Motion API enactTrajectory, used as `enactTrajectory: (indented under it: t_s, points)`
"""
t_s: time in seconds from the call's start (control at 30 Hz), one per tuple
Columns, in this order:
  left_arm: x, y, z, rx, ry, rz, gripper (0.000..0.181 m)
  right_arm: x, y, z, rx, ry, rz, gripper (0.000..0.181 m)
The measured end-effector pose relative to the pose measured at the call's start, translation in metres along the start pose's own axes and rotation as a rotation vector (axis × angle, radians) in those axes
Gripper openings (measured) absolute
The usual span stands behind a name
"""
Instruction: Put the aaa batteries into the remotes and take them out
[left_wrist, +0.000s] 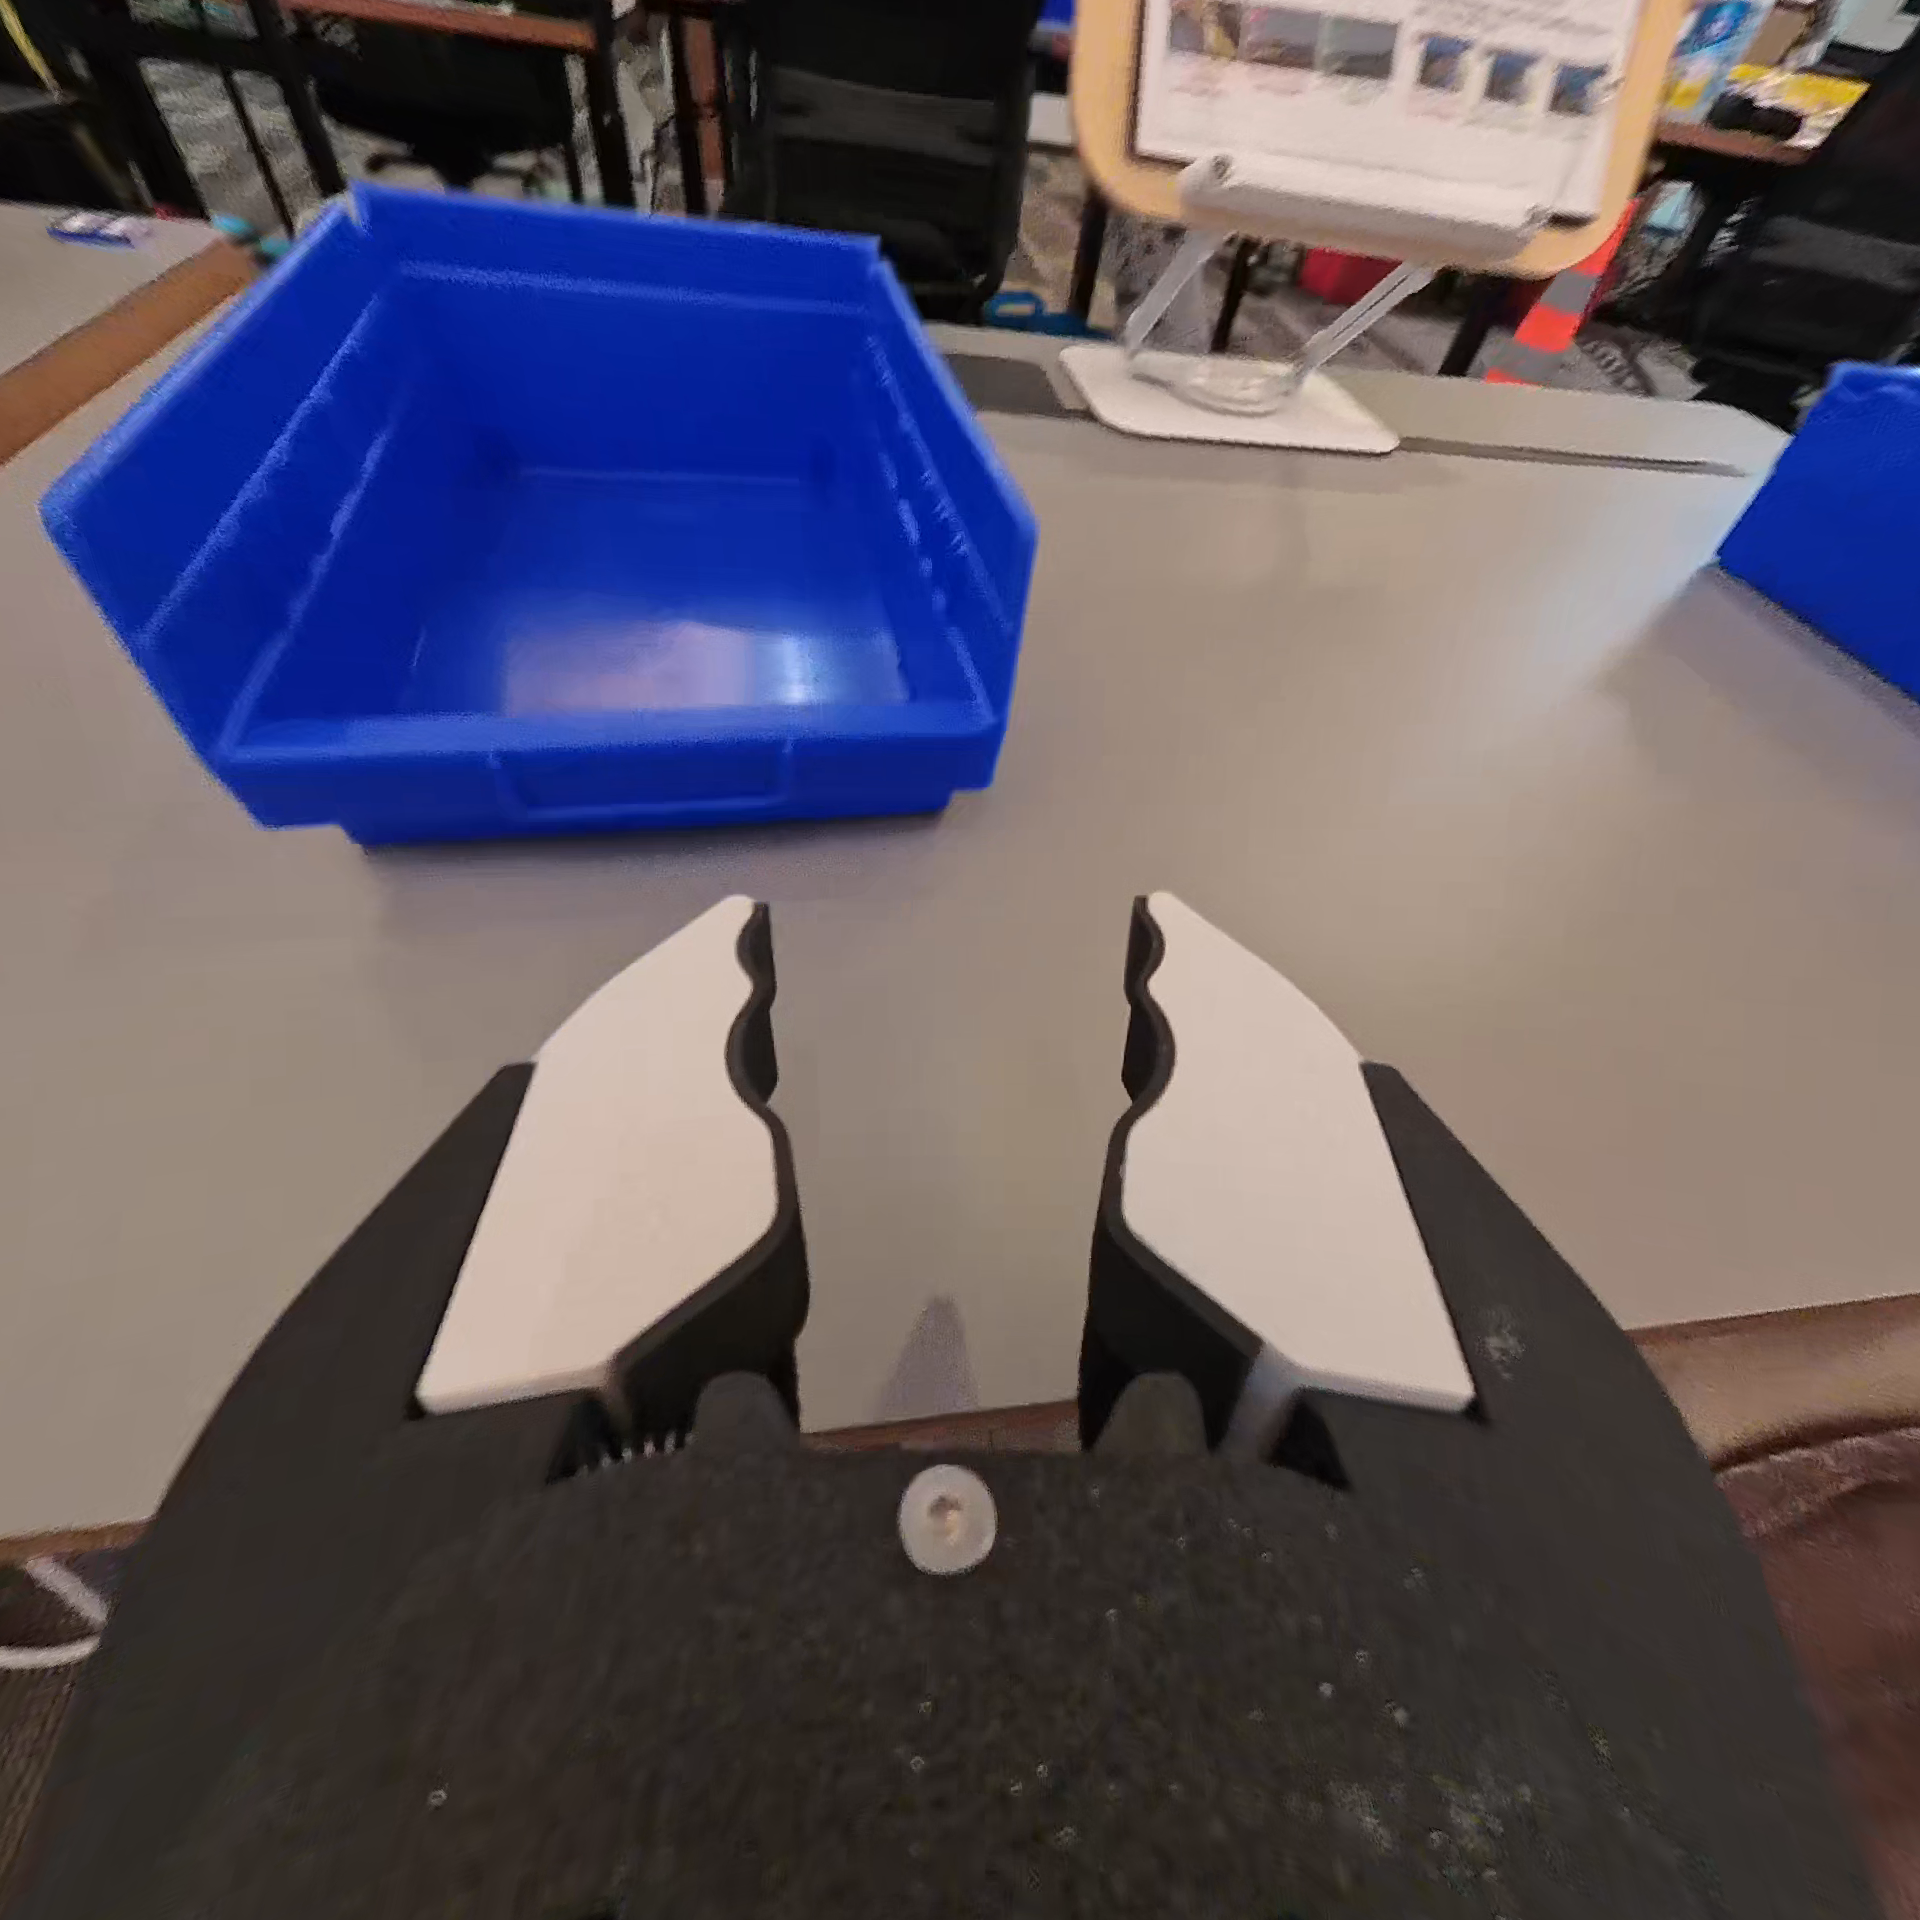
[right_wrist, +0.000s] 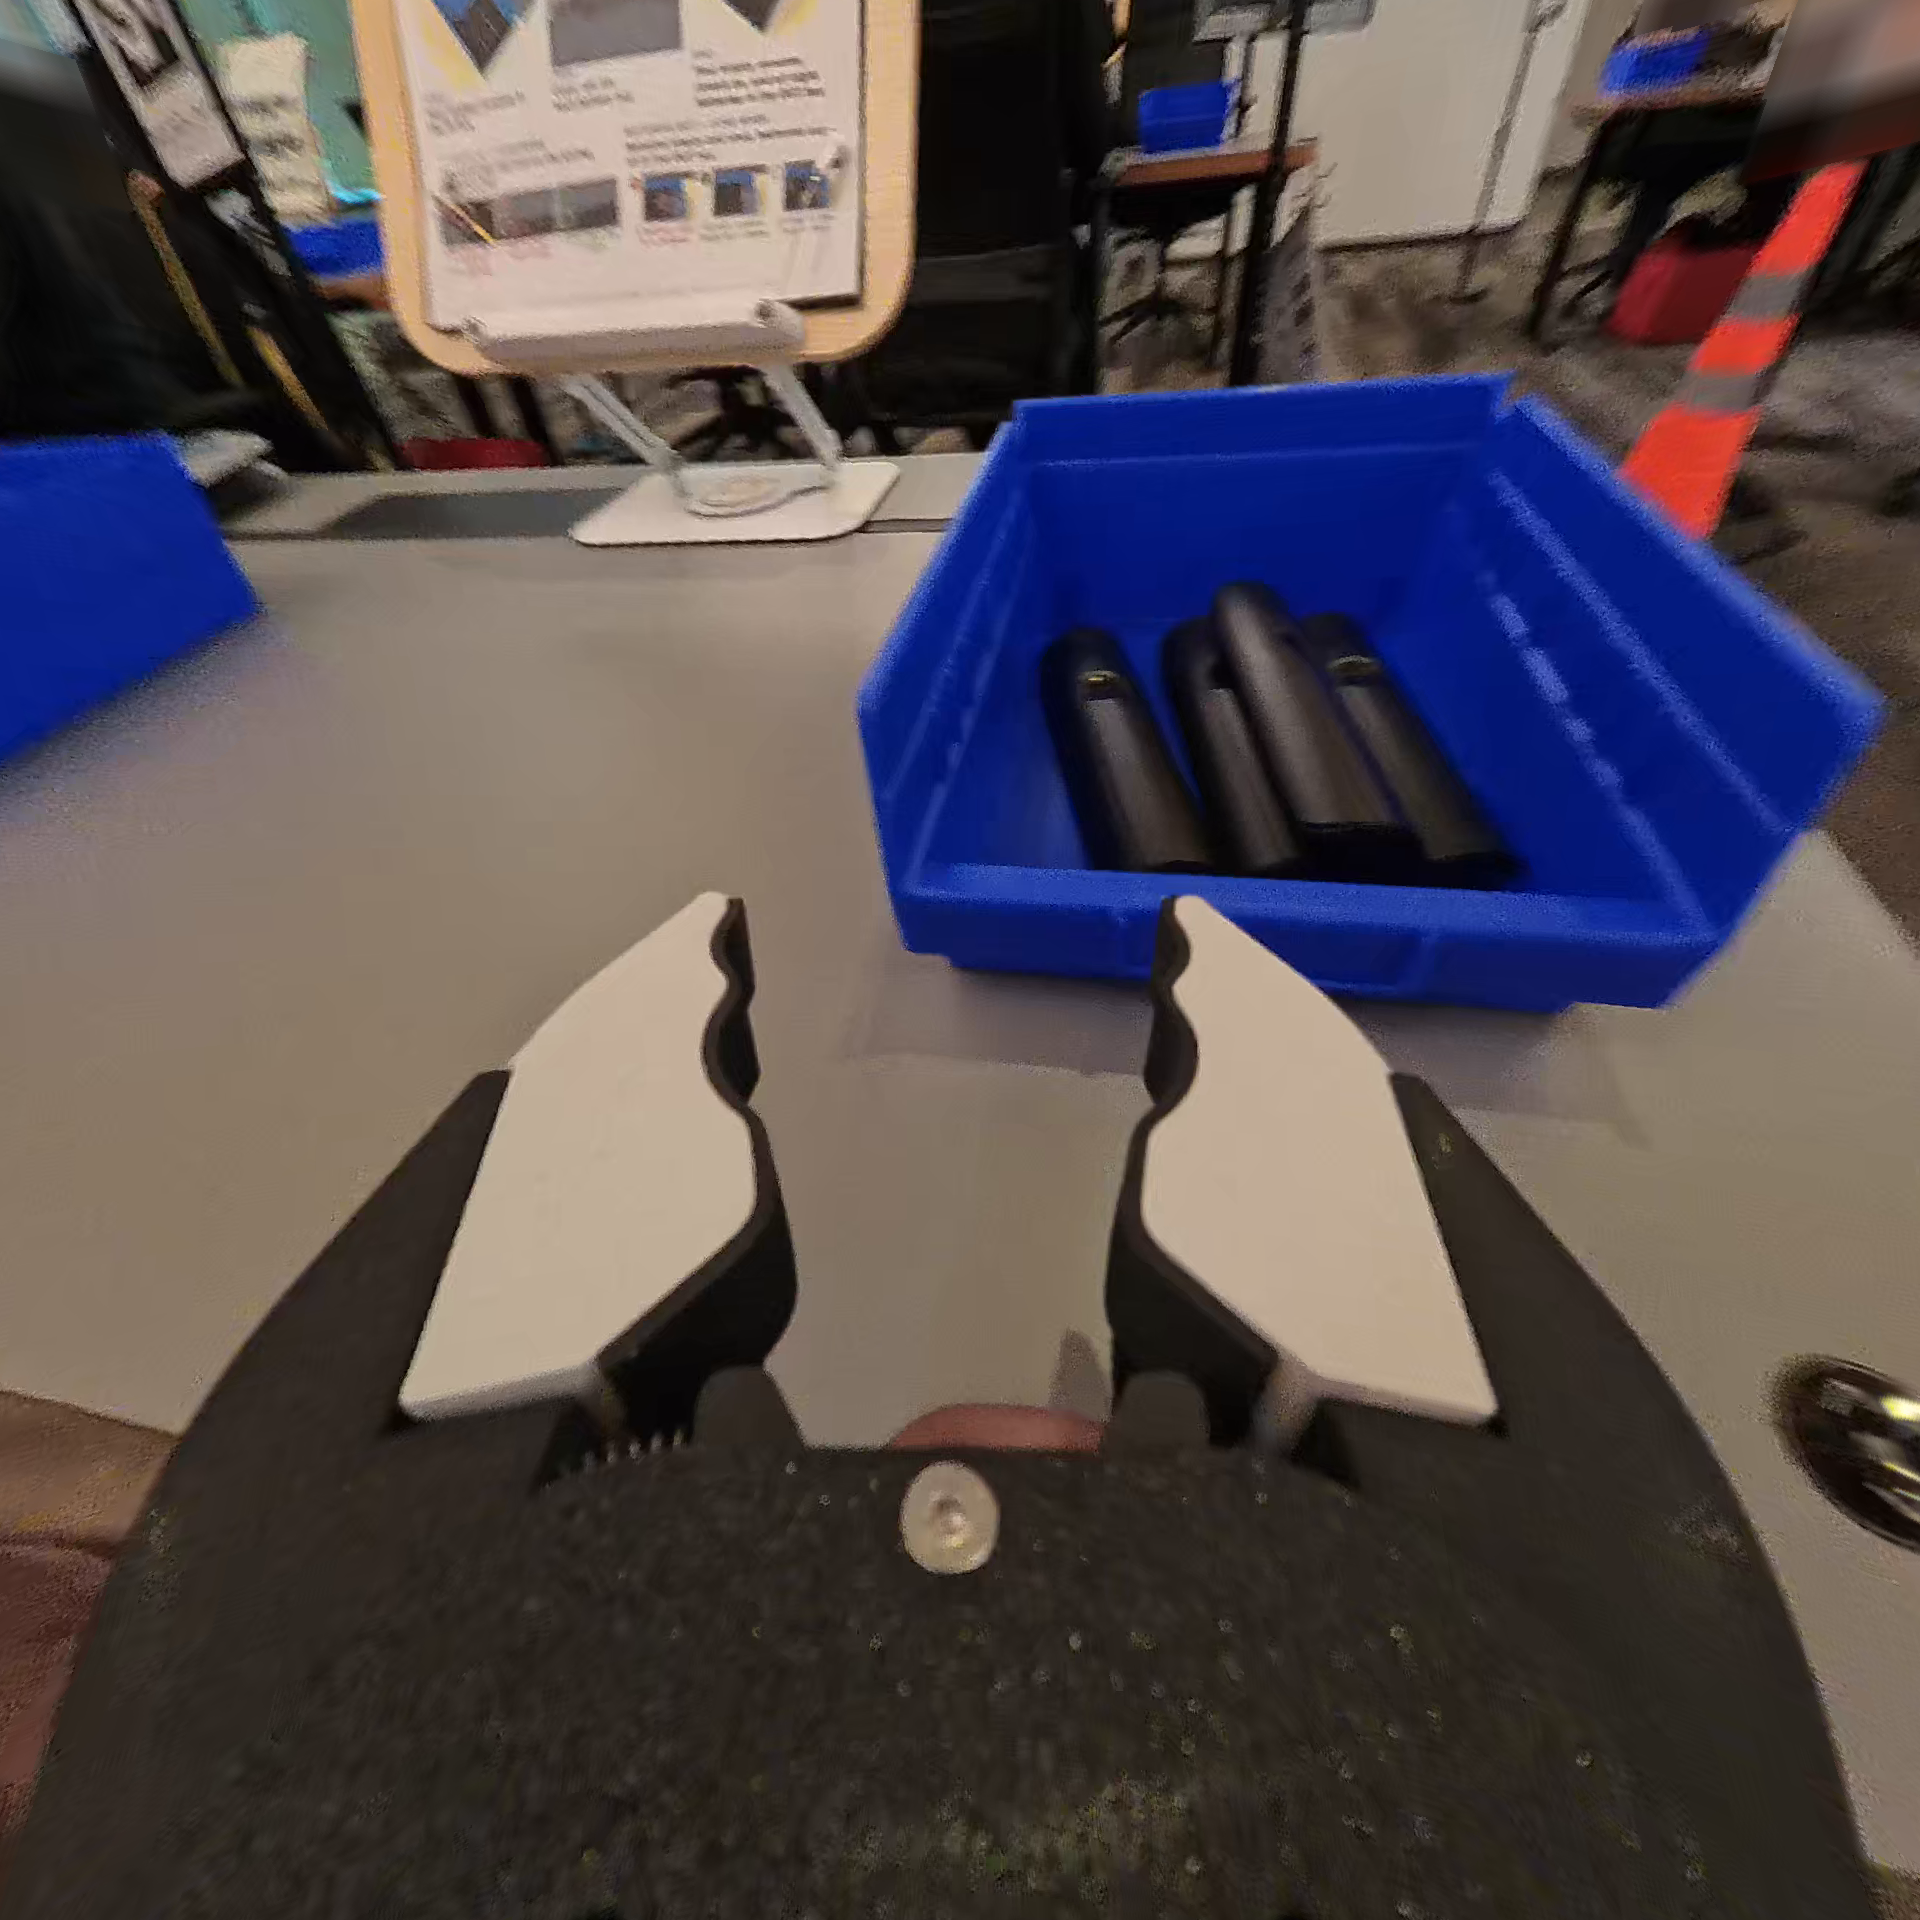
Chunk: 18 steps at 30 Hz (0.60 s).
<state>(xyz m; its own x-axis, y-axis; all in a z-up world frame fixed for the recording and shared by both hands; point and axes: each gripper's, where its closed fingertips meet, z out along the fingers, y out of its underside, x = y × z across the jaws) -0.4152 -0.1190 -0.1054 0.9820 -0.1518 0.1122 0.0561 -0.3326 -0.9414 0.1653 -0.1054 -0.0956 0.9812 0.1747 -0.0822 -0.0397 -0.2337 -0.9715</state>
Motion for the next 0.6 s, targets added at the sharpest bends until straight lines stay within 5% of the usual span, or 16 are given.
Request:
enactTrajectory:
  t_s: [0.17, 0.33, 0.6]
  points:
    - [-0.002, 0.014, 0.006, -0.059, 0.037, -0.031, 0.067, 0.016, -0.005, -0.010, -0.021, 0.103, -0.179, 0.073]
    - [0.001, 0.013, 0.008, -0.058, 0.029, -0.002, 0.064, 0.010, 0.003, -0.004, -0.036, 0.011, -0.041, 0.070]
    - [0.006, 0.011, 0.021, -0.073, 0.045, 0.051, 0.066, 0.003, 0.019, -0.006, -0.100, 0.017, -0.091, 0.071]
